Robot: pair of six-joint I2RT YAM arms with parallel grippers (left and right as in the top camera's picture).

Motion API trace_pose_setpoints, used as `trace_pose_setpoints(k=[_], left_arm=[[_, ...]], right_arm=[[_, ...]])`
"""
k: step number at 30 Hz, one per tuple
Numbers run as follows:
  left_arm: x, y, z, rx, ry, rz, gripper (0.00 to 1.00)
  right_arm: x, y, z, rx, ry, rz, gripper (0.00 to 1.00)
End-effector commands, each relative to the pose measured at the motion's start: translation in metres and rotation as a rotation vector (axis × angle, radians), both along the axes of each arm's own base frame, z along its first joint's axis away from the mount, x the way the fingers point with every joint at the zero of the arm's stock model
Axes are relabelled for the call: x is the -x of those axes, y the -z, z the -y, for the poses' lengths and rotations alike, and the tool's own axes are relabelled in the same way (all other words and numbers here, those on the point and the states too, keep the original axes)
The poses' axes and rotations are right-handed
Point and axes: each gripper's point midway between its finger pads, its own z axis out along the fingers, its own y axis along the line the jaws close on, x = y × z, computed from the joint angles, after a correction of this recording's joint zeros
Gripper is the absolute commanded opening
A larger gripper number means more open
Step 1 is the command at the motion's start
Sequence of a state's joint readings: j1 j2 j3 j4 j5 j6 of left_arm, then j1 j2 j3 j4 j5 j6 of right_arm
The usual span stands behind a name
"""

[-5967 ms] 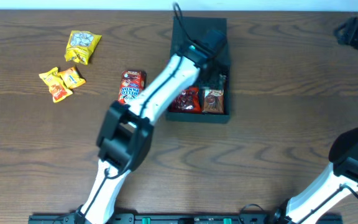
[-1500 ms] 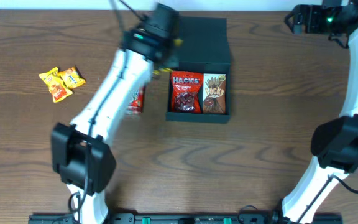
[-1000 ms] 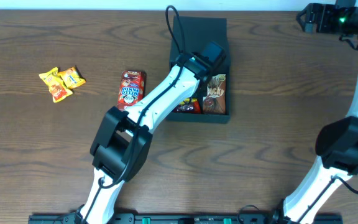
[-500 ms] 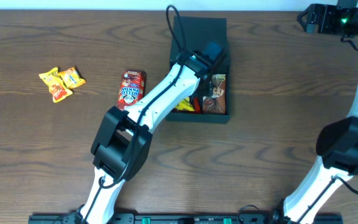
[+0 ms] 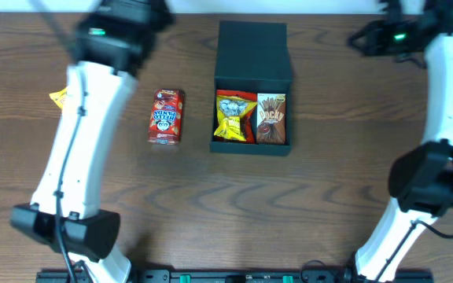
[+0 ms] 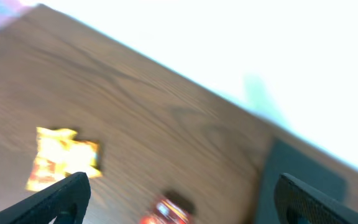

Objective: Pack container
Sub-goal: 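Press the yellow candy bag down into the box with right gripper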

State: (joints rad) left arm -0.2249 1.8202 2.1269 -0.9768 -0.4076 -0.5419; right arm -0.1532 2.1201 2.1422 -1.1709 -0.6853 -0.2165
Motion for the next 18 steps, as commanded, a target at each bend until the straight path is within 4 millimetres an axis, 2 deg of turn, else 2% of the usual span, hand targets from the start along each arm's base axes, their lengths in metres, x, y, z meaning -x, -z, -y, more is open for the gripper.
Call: trace_pose_setpoints(k=[1,4,9,14,18], left_arm=[[-0.005,0.011,-0.036,0.032,-0.013,-0.043,0.95],[-0.008,0.023,-0.068,0.100,-0.014,-0.075,0.95],[-0.007,0.030,-0.103,0.115,-0.064,-0.088,0.95],[-0.006,0.029,-0.113,0.075,-0.052,-0.099,0.95],[-0.006,0.029,-0.113,0.066,-0.042,-0.104,0.95]], right_arm=[[0.025,0.010,-0.078,-0.167,-0.214,-0.030,0.02],[0.049,0.032,-0.134,-0.180,-0.334,-0.093,0.02],[0.081,0.054,-0.193,-0.096,-0.479,-0.126,0.02],[0.102,0.082,-0.223,0.045,-0.550,-0.161,0.01],[0.110,0.111,-0.226,0.122,-0.553,-0.222,0.01]])
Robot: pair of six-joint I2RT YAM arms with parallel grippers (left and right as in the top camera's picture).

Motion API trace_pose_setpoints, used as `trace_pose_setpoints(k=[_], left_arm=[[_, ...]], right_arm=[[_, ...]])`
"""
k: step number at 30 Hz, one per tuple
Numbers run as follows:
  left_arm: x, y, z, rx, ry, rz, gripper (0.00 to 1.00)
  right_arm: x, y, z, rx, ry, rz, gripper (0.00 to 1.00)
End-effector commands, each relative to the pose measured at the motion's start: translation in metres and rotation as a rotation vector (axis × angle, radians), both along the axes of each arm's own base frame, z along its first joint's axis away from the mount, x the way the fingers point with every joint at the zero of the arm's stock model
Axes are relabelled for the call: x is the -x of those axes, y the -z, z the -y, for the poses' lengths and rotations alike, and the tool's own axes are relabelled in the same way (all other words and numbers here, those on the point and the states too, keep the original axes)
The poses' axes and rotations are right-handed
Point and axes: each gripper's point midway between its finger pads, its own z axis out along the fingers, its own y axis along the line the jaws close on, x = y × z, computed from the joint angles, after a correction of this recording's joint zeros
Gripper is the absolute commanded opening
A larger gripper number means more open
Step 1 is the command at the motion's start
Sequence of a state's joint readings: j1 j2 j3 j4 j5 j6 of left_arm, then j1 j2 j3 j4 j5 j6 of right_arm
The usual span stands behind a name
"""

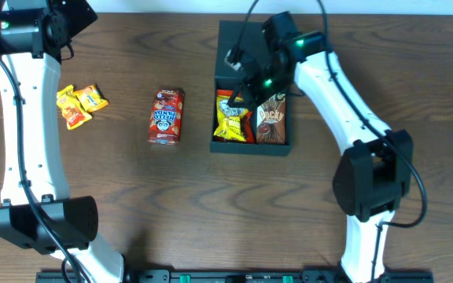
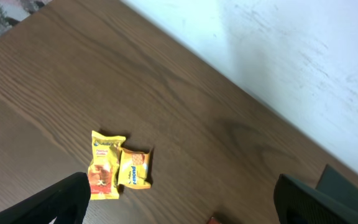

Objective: Pack container
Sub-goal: 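Press the yellow candy bag down into the box with right gripper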

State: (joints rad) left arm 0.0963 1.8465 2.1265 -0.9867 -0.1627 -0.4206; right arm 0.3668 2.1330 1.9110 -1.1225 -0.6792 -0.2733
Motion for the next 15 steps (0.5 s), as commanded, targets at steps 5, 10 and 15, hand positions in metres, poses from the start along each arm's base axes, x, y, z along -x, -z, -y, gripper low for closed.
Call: trace_pose_setpoints(k=[5,10,15], left_arm=[[-0.002,0.006,0.000,-0.018,0.029,-0.023,0.95],[-0.002,0.006,0.000,-0.019,0.031,-0.026,0.95],[-0.003,0.007,0.004,-0.002,0.048,-0.024,0.95]], right_arm=[[0.019,0.084,0.010,0.151,-0.003,-0.177,0.02],[0.028,0.122,0.011,0.189,-0.013,-0.268,0.02],[0.025,0.130,0.011,0.188,-0.011,-0.266,0.01]])
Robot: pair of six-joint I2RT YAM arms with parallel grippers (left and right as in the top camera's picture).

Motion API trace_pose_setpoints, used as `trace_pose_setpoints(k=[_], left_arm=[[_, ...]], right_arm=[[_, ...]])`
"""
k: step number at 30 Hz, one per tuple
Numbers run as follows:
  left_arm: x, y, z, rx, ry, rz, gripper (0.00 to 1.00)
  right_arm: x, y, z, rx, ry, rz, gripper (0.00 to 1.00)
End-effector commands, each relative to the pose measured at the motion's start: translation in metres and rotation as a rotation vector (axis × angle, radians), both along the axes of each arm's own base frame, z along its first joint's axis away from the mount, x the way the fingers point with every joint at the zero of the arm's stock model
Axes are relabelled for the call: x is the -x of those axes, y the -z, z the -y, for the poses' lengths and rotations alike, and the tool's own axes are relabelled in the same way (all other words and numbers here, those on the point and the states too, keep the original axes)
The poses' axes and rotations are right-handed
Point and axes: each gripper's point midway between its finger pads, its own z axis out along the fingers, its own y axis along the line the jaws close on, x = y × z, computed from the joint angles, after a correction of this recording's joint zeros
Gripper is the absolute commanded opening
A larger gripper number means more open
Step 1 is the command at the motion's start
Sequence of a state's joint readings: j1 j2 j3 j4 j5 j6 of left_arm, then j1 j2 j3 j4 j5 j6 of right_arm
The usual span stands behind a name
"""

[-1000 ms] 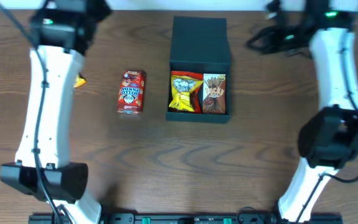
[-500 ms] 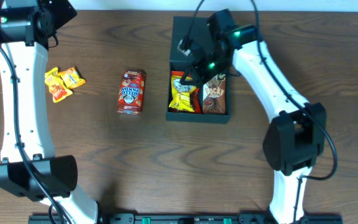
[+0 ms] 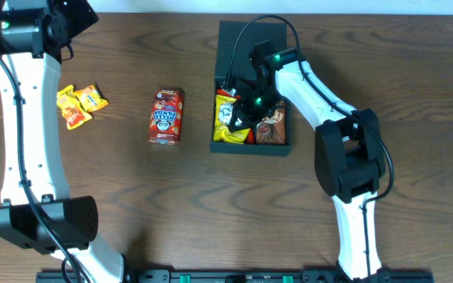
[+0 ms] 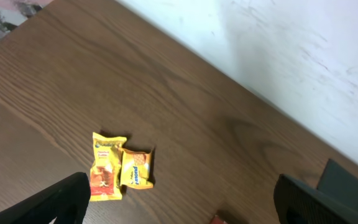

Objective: Pack container
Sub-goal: 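Press the yellow candy bag down into the box with right gripper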

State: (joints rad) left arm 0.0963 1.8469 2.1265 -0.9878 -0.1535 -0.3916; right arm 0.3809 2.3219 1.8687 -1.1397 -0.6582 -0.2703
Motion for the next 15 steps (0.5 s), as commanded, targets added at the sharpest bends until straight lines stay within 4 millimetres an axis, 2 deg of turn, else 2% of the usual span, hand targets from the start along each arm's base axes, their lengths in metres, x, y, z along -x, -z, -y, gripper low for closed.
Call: trace_pose_setpoints(k=[1,6,12,15], left_arm=[[-0.003,0.006,0.003,0.011,0.022,-0.015,0.95],[-0.003,0.006,0.003,0.010,0.022,-0.016,0.95],[-0.003,0.010,0.003,0.009,0.025,-0.025,0.95],[-0.004,0.021,0.002,-0.007,0.045,-0.062,0.95]], right_arm=[[0.004,0.032,0.008,0.075,-0.005,-0.036,0.02],[-0.014,0.000,0.009,0.054,0.009,0.012,0.01],[-0.046,-0.071,0.004,-0.021,-0.016,0.196,0.01],[-0.065,-0.105,0.008,-0.056,-0.004,0.308,0.01]])
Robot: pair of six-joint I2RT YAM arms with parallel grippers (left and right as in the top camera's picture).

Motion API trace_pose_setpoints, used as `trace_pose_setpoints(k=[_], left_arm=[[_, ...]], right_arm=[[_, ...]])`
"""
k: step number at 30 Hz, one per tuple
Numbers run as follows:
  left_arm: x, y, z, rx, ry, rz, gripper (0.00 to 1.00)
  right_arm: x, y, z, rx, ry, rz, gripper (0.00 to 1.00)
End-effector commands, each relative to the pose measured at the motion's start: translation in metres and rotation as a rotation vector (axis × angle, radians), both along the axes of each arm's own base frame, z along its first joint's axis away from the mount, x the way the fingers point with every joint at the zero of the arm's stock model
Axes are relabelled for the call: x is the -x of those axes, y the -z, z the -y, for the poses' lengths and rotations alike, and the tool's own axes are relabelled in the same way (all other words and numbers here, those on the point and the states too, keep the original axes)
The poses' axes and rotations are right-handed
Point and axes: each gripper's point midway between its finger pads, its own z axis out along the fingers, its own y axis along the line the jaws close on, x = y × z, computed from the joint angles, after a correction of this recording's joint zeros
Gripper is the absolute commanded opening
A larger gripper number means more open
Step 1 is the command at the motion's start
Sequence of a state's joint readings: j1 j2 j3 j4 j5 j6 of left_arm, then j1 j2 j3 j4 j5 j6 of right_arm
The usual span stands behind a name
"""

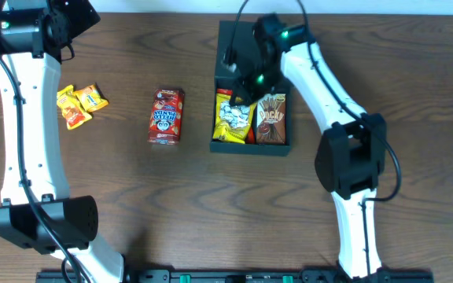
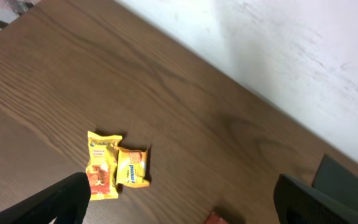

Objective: Pack container
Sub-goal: 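Press the yellow candy bag down into the box with right gripper, then grasp the red biscuit box beside the green box with left gripper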

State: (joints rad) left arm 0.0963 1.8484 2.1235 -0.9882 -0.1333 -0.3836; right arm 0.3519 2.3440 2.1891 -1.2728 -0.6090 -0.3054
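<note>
A dark open box (image 1: 252,146) stands mid-table with its lid (image 1: 252,39) lying behind it. In it lie a yellow snack bag (image 1: 234,118) on the left and a brown Pocky box (image 1: 272,118) on the right. My right gripper (image 1: 246,69) hovers at the box's back edge, just behind the bag; its jaws are too dark to read. A red snack box (image 1: 166,115) lies left of the box. Two small yellow packets (image 1: 81,104) (image 2: 115,171) lie far left. My left gripper (image 2: 182,202) is held high at the back left, open and empty.
The table's back edge meets a white wall (image 2: 303,56). A corner of the dark lid (image 2: 347,180) and the tip of the red snack box (image 2: 215,219) show in the left wrist view. My left arm (image 1: 26,118) spans the table's left side.
My right gripper has moved from over the yellow bag in the box back to the box's rear edge. The bag now shows whole and flatter. The left arm has not moved.
First both arms were blurred, the right one at the far back right, the left one over the left side. Then the left gripper stood at the back left and the right gripper over the box. Then it was down at the yellow bag, and now behind it.
</note>
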Motion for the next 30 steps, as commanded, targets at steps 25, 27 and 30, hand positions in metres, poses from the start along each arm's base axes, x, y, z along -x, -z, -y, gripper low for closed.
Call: trace_pose_setpoints(k=[25,27,30], left_arm=[[0.013,0.253,0.162,-0.032,0.416,-0.726,0.95],[0.017,0.259,0.165,-0.042,0.439,-0.750,0.95],[0.027,0.269,0.164,-0.051,0.458,-0.793,0.95]], right_arm=[[-0.089,-0.056,0.210,-0.044,0.425,0.175,0.71],[-0.092,-0.057,0.219,-0.044,0.441,0.188,0.79],[-0.096,-0.059,0.226,-0.045,0.453,0.207,0.84]])
